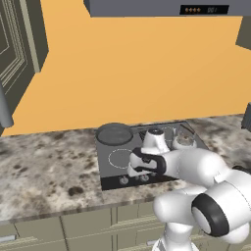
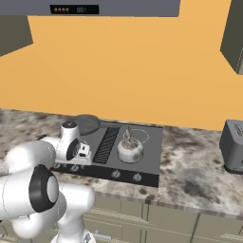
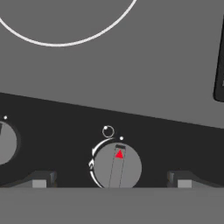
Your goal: Pick the pan from the cabinet and place it on the stove. Then turn on the stove burner for the pan.
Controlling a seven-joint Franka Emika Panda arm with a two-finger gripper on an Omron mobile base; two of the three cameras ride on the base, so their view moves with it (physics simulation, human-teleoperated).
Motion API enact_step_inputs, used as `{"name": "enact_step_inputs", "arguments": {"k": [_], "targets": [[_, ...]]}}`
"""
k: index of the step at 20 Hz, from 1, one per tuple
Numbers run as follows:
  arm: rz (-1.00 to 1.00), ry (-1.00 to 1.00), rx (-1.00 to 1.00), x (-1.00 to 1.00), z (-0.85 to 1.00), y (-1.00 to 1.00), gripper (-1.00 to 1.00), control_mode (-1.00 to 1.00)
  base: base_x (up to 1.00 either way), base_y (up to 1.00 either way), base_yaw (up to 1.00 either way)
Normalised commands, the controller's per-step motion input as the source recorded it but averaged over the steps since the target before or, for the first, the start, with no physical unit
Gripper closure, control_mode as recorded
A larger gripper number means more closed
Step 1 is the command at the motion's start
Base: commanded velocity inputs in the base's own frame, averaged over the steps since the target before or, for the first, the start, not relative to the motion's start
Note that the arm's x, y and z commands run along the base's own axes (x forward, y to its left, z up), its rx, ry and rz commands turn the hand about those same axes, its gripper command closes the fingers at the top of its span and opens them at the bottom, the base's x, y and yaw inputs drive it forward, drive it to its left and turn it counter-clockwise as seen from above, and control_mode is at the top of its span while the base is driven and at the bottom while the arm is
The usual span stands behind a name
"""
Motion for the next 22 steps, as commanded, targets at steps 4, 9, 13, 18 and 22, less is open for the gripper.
{"name": "enact_step_inputs", "arguments": {"k": [4,9,13,18,22], "targets": [[0.02,0.0,0.0,0.05,-0.19,0.0,-1.0,-1.0,0.0,0.0,0.0],[0.0,-0.02,0.0,-0.06,-0.13,0.0,-1.0,-1.0,0.0,0.0,0.0],[0.0,-0.03,0.0,-0.08,-0.09,0.0,-1.0,-1.0,0.0,0.0,0.0],[0.0,-0.02,0.0,-0.08,-0.1,0.0,-1.0,-1.0,0.0,0.0,0.0],[0.0,-0.03,0.0,-0.21,-0.04,-0.02,-1.0,-1.0,0.0,0.0,0.0]]}}
